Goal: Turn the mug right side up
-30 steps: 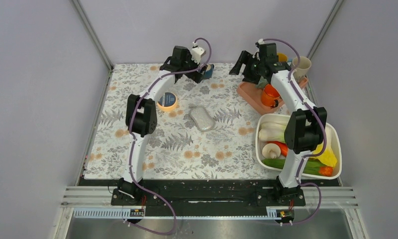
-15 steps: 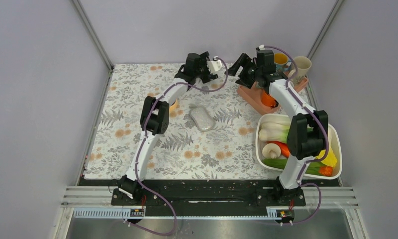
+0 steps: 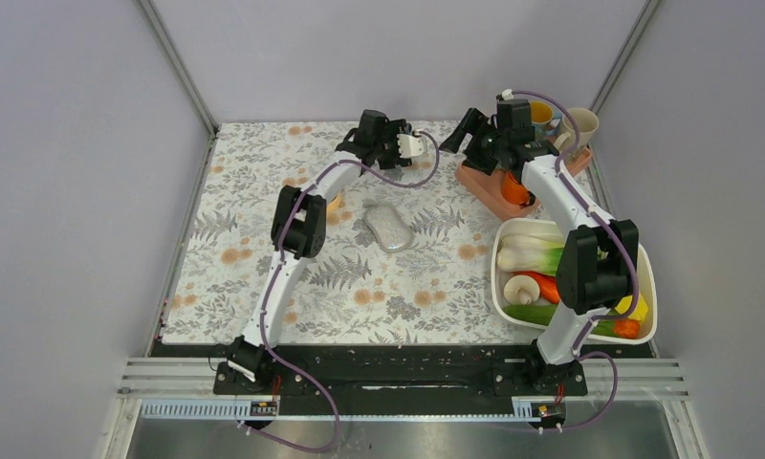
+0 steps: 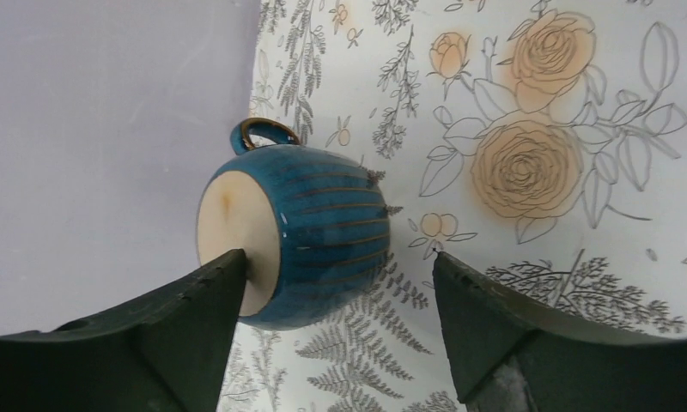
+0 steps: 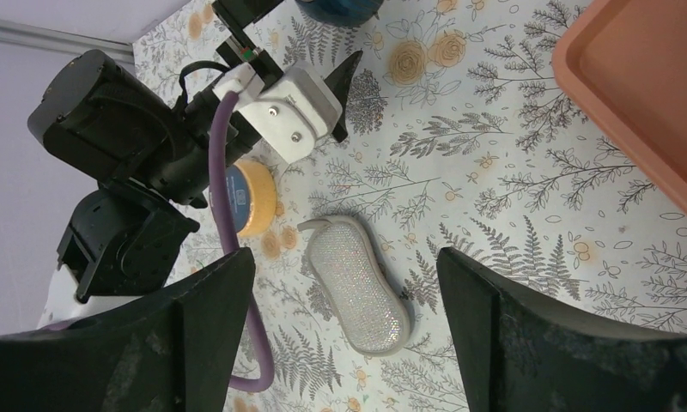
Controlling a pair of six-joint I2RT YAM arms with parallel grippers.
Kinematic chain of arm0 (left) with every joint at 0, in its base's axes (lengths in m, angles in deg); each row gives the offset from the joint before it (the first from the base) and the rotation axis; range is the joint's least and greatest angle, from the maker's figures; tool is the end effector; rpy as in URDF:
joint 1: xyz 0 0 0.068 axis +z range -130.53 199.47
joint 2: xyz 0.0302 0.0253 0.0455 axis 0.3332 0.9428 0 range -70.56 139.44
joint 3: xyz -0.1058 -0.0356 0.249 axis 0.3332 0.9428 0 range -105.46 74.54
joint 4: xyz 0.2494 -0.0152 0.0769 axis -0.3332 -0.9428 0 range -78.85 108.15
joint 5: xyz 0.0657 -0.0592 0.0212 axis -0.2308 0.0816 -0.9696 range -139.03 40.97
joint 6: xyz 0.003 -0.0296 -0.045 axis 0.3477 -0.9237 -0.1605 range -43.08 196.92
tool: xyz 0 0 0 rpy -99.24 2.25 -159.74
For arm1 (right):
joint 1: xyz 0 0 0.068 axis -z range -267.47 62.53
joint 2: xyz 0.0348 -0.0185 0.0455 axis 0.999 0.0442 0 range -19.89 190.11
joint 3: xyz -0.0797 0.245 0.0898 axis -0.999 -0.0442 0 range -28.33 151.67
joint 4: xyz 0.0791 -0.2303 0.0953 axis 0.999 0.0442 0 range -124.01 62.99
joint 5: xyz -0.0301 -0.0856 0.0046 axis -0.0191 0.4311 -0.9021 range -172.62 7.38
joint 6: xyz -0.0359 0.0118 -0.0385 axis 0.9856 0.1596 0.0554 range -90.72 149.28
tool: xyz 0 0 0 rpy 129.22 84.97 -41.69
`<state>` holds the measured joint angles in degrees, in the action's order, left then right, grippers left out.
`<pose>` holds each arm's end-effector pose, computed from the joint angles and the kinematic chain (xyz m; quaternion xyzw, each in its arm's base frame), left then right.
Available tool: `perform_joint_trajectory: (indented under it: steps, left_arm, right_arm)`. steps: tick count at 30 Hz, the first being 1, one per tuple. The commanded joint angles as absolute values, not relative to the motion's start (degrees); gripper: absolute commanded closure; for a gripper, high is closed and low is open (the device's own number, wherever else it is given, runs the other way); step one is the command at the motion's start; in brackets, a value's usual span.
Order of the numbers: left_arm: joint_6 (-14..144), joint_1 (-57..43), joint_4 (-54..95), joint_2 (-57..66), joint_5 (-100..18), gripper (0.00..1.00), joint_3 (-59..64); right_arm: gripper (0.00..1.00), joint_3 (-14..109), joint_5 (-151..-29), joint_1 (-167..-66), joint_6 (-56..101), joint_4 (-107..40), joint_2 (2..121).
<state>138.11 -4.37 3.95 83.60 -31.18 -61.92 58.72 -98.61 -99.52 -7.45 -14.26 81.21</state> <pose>0.5452 -0.2529 0.1543 0.6391 0.5857 0.0251 0.4978 0.4018 0.0960 0.3111 0.1226 0.8674 0.3044 0.3742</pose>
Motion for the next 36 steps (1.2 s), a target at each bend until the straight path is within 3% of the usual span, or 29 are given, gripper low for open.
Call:
perform_joint_trajectory:
  steps: [1, 6, 18, 28, 32, 36]
  left_arm:
    - [144.28, -5.21, -6.01, 81.81, -29.26, 0.23, -61.95]
    - [143.88, -5.13, -10.41, 81.45, -28.59, 0.27, -63.38]
    - [143.51, -4.92, -21.58, 66.70, -22.91, 0.29, -45.95]
    - [134.82, -3.19, -34.57, 60.16, -14.19, 0.26, -48.58]
    - [119.80, -3.12, -32.86, 59.96, -10.66, 0.20, -54.15]
    - [90.02, -3.32, -17.69, 60.97, -20.33, 0.12, -53.58]
  right_arm:
    - [0.13, 61.45, -98.26, -100.03, -5.65, -14.70, 78.10]
    - [0.13, 61.76, -97.37, -100.05, -4.04, -13.17, 77.26]
    - [0.12, 61.71, -95.78, -100.05, -2.07, -12.60, 75.01]
    - [0.11, 58.36, -94.22, -100.03, 0.22, -12.36, 71.30]
    - [0.10, 56.82, -93.75, -99.97, 1.26, -12.36, 70.04]
    - [0.09, 55.13, -93.30, -99.41, 1.53, -12.42, 68.89]
